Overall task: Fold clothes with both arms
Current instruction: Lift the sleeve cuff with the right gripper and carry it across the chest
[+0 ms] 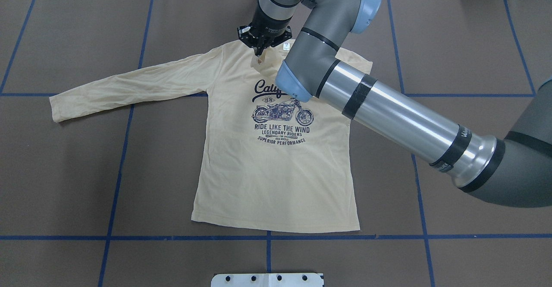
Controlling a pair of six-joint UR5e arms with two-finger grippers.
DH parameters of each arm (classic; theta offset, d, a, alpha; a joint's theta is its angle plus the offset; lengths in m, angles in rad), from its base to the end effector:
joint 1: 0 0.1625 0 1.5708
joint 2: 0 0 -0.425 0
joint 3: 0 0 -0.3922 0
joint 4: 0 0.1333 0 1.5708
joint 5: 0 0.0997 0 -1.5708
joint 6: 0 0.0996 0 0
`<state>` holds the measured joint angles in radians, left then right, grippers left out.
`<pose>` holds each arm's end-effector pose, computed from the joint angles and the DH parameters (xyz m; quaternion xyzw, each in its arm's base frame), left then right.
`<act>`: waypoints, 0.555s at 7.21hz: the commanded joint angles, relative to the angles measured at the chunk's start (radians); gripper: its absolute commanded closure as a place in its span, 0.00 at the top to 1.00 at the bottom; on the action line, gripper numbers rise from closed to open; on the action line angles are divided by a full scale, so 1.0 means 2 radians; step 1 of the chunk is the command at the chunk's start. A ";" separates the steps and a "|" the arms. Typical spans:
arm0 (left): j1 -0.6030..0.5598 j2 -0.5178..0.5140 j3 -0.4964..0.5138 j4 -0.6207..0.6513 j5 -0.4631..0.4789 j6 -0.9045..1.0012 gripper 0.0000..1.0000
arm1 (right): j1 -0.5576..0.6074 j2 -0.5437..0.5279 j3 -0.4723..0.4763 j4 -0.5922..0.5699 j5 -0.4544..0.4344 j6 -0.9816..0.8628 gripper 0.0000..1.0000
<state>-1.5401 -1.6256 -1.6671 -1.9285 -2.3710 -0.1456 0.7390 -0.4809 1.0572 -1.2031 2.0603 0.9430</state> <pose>-0.0455 -0.5335 0.5398 0.1977 0.3959 0.0467 0.8955 -0.5592 -0.6265 0.1162 0.1112 -0.4783 -0.0620 0.8689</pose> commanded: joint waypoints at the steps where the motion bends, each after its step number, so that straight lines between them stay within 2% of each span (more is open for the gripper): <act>1: -0.001 0.001 0.000 0.002 -0.003 0.001 1.00 | -0.053 0.018 -0.030 0.029 -0.106 0.022 0.00; 2: 0.000 0.001 0.000 0.002 -0.003 0.001 1.00 | -0.066 0.018 -0.033 0.053 -0.126 0.028 0.78; 3: 0.000 0.001 0.000 0.002 -0.003 0.001 1.00 | -0.074 0.026 -0.035 0.074 -0.154 0.092 1.00; 4: 0.000 0.000 0.000 0.002 -0.003 0.001 1.00 | -0.074 0.042 -0.051 0.075 -0.156 0.103 1.00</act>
<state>-1.5404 -1.6248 -1.6674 -1.9238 -2.3773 -0.1442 0.6010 -0.4274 0.9823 -1.0739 1.7782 1.0902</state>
